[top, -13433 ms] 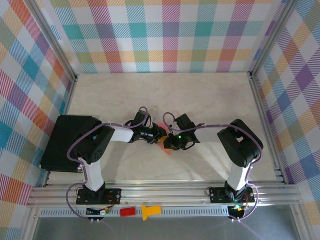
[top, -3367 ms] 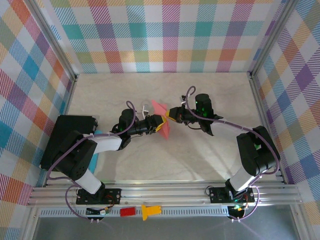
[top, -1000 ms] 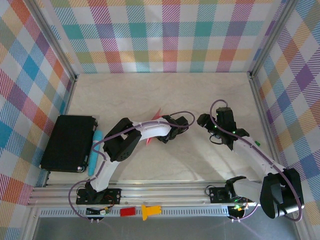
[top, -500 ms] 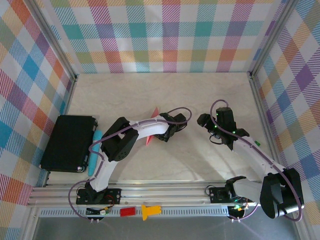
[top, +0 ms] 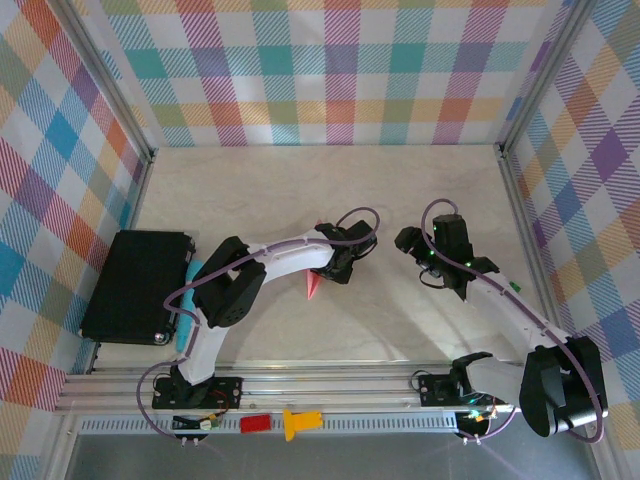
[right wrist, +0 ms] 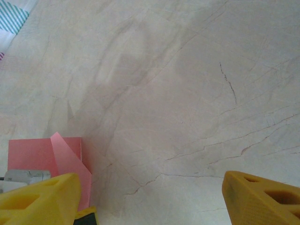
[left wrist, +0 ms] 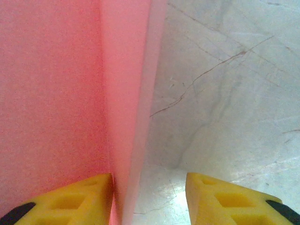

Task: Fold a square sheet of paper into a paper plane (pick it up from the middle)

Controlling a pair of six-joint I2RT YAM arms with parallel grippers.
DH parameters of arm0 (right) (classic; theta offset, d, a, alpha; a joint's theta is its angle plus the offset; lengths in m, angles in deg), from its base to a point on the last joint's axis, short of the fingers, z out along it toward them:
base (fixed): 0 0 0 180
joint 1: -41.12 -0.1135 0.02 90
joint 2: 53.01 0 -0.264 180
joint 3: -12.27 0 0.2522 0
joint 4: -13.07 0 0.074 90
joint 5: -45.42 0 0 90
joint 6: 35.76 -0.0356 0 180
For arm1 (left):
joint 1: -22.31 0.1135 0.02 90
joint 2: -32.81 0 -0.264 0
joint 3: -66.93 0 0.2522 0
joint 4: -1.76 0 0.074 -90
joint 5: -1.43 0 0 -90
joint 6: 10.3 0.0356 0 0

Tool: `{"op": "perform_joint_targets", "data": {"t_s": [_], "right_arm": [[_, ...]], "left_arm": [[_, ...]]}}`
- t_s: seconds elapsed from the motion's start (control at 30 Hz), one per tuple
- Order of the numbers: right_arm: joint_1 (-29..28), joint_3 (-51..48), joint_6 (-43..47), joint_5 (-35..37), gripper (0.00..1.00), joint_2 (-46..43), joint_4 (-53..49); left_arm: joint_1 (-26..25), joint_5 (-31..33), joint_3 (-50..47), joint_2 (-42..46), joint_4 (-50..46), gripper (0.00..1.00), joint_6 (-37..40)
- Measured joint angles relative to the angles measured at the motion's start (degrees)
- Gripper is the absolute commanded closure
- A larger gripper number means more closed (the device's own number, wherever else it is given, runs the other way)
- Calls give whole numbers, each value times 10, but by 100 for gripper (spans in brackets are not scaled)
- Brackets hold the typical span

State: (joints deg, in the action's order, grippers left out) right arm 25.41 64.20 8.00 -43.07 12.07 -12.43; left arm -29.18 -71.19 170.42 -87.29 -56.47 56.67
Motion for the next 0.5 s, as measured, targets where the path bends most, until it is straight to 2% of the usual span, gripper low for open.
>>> {"op": "perform_joint_targets", "data": {"t_s": [0.3,0.5], "right_arm": [[0,0,0,0,21,0,0],[0,0,0,-5,21,2,0]], "left_arm": [[-2,-10,0,3,-1,57,-2],[-2,-10,0,26,-9,52,-2]]}}
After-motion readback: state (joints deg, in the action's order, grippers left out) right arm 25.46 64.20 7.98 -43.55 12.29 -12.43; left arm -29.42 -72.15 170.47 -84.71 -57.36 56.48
